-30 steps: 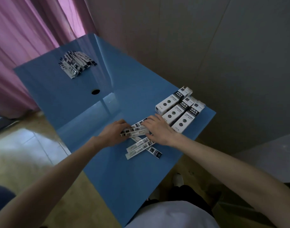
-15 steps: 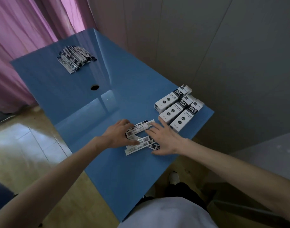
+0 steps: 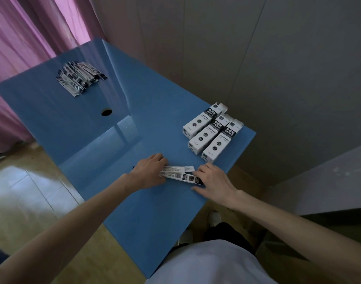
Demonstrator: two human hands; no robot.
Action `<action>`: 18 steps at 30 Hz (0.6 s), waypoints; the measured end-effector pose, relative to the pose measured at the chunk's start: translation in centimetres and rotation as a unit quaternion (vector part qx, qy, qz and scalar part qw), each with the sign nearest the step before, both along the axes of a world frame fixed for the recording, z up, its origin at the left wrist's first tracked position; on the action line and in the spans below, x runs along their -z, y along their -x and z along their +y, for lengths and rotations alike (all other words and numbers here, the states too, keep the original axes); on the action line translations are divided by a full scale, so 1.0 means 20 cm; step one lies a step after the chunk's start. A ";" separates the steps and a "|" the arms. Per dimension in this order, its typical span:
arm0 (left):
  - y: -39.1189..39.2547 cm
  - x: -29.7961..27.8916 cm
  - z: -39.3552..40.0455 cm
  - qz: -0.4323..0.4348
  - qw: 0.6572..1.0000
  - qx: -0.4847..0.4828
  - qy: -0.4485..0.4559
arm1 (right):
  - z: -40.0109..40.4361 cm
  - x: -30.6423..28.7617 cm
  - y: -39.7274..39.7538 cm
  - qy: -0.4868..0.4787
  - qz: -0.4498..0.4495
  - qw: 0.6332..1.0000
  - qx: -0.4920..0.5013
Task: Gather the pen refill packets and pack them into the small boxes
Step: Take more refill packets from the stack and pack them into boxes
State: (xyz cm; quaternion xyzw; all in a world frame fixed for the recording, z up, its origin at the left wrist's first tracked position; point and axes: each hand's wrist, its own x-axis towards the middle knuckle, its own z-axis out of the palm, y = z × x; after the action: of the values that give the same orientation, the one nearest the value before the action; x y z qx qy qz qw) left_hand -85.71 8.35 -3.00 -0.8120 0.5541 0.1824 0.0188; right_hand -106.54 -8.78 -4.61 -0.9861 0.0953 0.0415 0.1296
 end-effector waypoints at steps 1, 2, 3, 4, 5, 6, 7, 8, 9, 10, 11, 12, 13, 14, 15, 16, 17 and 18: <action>0.01 0.00 0.00 -0.014 1.000 0.011 -0.005 | 0.00 0.00 0.01 -0.012 0.002 1.000 0.019; 0.02 0.01 -0.01 -0.031 0.999 0.024 -0.010 | 0.00 0.01 0.02 -0.023 0.001 0.999 0.037; 0.03 0.01 -0.02 -0.048 0.998 0.038 -0.013 | 0.01 0.01 0.03 -0.034 0.000 0.998 0.053; 0.03 0.01 -0.02 -0.060 0.997 0.052 -0.014 | 0.01 0.01 0.03 -0.046 0.001 0.997 0.067; 0.04 0.02 -0.03 -0.066 0.996 0.061 -0.011 | 0.01 0.01 0.04 -0.059 0.002 0.995 0.083; 0.04 0.02 -0.03 -0.065 0.996 0.063 -0.008 | 0.02 0.01 0.04 -0.073 0.005 0.992 0.099; 0.04 0.01 -0.04 -0.059 0.996 0.061 -0.006 | 0.02 0.01 0.03 -0.088 0.008 0.990 0.115; 0.04 0.01 -0.04 -0.050 0.997 0.059 -0.003 | 0.02 0.00 0.03 -0.102 0.012 0.987 0.127; 0.03 0.01 -0.04 -0.041 0.998 0.057 -0.001 | 0.01 0.00 0.02 -0.112 0.015 0.984 0.135; 0.03 0.01 -0.04 -0.034 0.998 0.054 0.001 | 0.01 -0.01 0.02 -0.121 0.018 0.983 0.140; 0.02 0.01 -0.04 -0.029 0.998 0.050 0.004 | 0.01 -0.02 0.01 -0.131 0.023 0.980 0.145; 0.02 0.00 -0.04 -0.025 0.999 0.047 0.007 | 0.01 -0.02 0.01 -0.146 0.028 0.977 0.150; 0.02 0.00 -0.04 -0.020 0.999 0.044 0.009 | 0.00 -0.03 0.01 -0.165 0.033 0.973 0.157; 0.01 0.00 -0.03 -0.014 0.999 0.041 0.009 | 0.00 -0.04 0.00 -0.189 0.036 0.968 0.164; 0.01 0.00 -0.03 -0.008 0.999 0.040 0.008 | -0.01 -0.04 0.00 -0.220 0.037 0.959 0.172; 0.00 0.00 -0.03 -0.001 0.999 0.038 0.005 | -0.01 -0.05 0.00 -0.264 0.037 0.946 0.183; 0.00 -0.01 -0.03 0.007 0.999 0.034 0.002 | -0.01 -0.05 0.00 -0.311 0.037 0.929 0.197; 0.00 -0.01 -0.03 0.017 1.000 0.026 -0.001 | -0.01 -0.05 0.00 -0.352 0.035 0.911 0.211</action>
State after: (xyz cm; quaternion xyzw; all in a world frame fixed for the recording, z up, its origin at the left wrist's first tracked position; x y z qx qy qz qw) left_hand -85.61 7.77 -2.78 -0.7942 0.5750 0.1959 0.0150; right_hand -106.49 -9.03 -3.55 -0.8314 0.2848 0.0785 0.4706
